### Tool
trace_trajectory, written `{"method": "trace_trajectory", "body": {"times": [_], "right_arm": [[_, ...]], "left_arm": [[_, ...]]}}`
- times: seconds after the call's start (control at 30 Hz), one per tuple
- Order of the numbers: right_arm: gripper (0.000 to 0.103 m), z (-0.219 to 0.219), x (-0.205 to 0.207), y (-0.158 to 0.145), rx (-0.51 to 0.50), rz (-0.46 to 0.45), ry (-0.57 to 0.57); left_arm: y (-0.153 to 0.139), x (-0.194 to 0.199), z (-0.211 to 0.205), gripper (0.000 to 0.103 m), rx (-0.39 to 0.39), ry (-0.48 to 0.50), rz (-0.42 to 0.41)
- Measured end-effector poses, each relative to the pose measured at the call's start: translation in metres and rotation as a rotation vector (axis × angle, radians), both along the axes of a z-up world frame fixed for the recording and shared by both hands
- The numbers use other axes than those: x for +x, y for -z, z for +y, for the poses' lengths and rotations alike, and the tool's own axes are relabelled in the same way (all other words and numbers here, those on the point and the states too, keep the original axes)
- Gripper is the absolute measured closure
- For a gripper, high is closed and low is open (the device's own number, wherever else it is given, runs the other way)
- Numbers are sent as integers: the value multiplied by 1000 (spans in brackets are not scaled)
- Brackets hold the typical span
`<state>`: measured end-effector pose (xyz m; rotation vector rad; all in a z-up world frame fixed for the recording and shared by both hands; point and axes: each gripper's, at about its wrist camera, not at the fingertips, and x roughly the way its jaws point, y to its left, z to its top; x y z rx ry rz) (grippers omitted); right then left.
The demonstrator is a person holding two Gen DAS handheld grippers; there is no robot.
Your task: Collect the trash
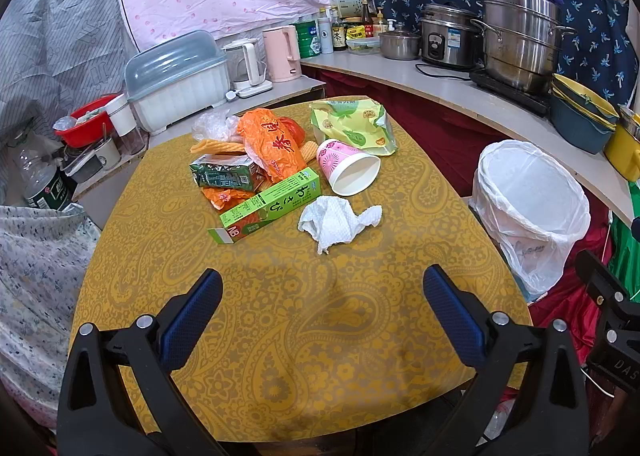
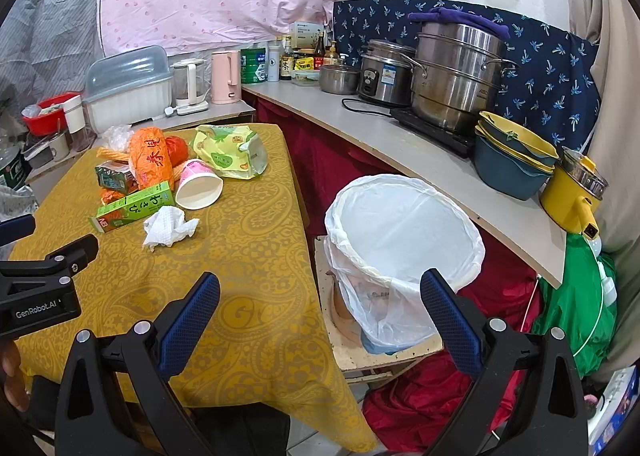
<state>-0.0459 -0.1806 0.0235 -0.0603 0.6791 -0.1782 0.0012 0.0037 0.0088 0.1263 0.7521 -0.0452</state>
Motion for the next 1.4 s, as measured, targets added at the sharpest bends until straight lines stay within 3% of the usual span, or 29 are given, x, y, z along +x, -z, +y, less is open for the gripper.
{"method": "trace_trajectory", "body": {"times": [0.83, 1.0, 1.4], "right_arm": [[7, -5, 2, -1, 6, -5, 8], [7, -4, 9, -2, 25, -11, 9], [7, 48, 48, 24, 71, 20, -56]], "left_arm": [[-3, 2, 4, 7, -16, -6, 3], [-1, 10, 16, 7, -34, -21, 9], [20, 42, 71, 7, -61, -79, 30]]}}
